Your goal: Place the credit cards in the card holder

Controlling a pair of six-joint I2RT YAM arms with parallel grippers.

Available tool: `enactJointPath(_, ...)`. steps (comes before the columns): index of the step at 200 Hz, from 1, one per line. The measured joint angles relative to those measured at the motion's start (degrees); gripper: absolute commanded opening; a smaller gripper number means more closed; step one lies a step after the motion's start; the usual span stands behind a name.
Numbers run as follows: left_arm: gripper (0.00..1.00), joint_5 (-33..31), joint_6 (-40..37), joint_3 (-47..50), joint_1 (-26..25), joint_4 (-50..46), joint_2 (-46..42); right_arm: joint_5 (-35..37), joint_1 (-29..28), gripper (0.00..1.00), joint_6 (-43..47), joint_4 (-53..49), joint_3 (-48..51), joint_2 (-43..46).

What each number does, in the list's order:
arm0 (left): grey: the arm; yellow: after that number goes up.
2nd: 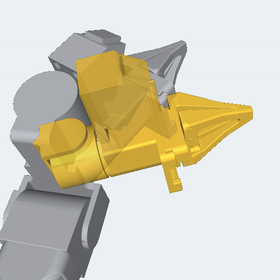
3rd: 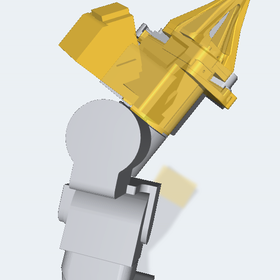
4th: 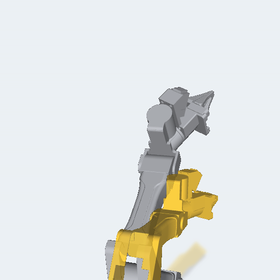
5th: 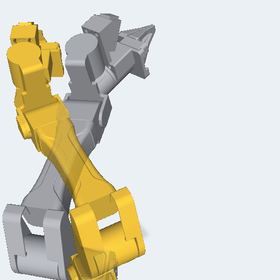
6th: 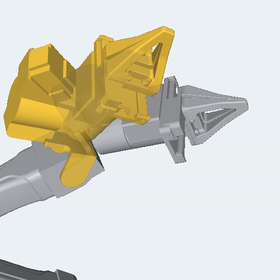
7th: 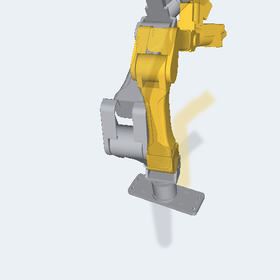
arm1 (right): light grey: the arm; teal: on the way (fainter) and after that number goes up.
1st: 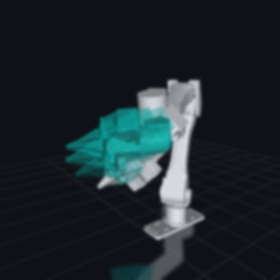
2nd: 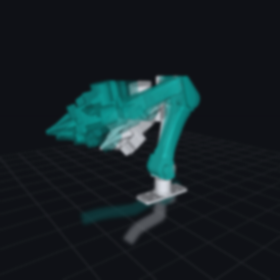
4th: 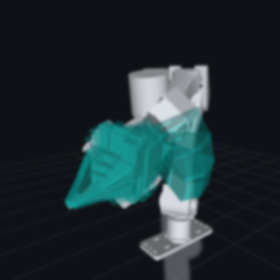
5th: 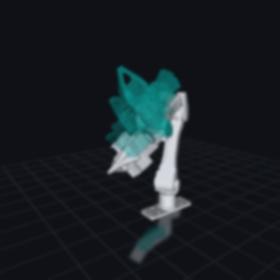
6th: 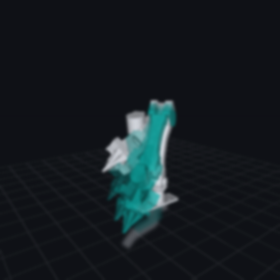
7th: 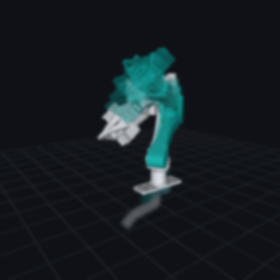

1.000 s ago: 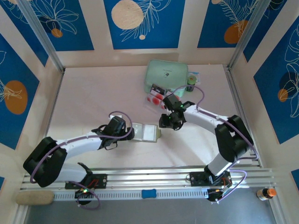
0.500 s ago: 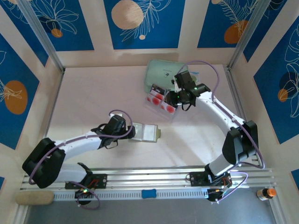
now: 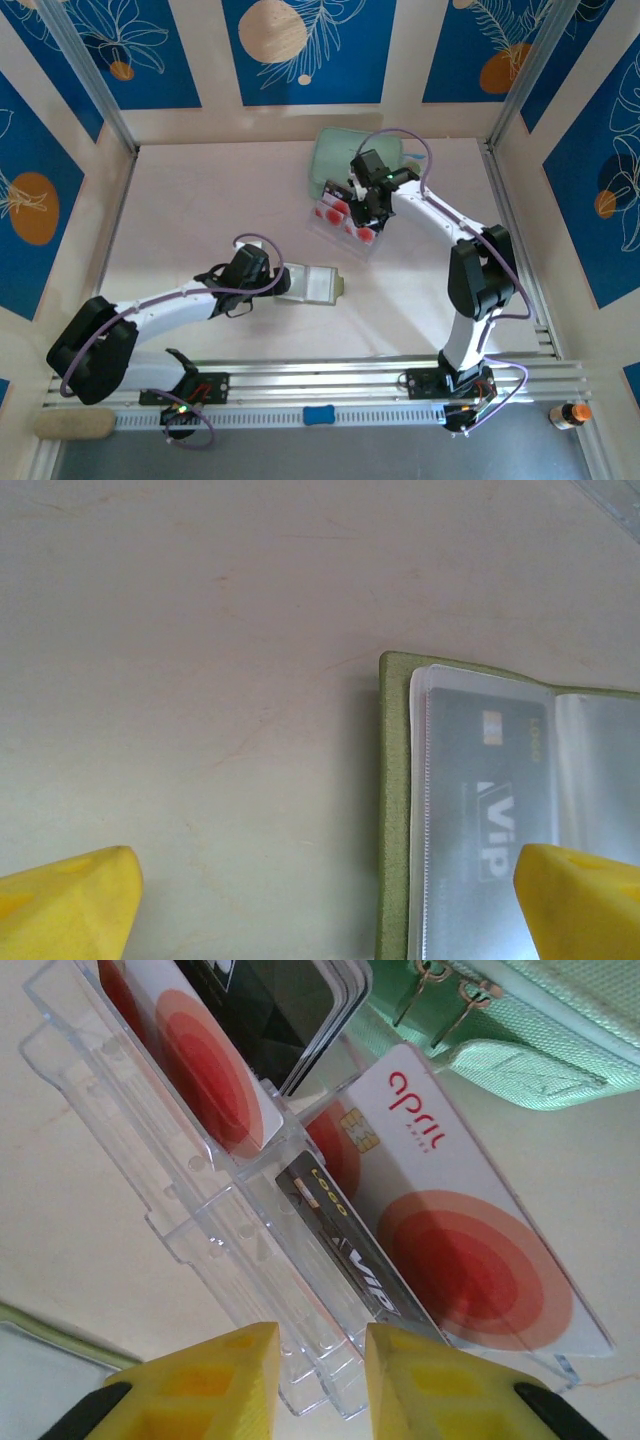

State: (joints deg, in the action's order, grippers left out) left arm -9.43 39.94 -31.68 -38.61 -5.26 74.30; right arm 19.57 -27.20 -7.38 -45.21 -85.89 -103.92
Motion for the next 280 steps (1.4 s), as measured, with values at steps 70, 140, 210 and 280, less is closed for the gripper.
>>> enactJointPath(70, 0.95, 0.0, 0.0, 0.0, 0.0, -0.11, 0.0, 5.6, -2.27, 0.27, 3.3, -0.96, -2.4, -4.7)
enactJointPath(140, 0.95, 0.0, 0.0, 0.0, 0.0, -0.11, 0.0, 7.26, -2.32, 0.22, 4.46, -0.87, -2.43, -6.08)
enactJointPath(210, 0.96, -0.02, 0.02, 0.0, 0.0, -0.11, -0.09, 6.73, -2.47, 0.15, 4.44, -0.68, -2.43, -6.25)
enactJointPath(280, 0.95, -0.02, 0.02, 0.0, 0.0, -0.11, -0.37, 6.14, -2.47, 0.2, 5.07, -0.61, -2.34, -6.67)
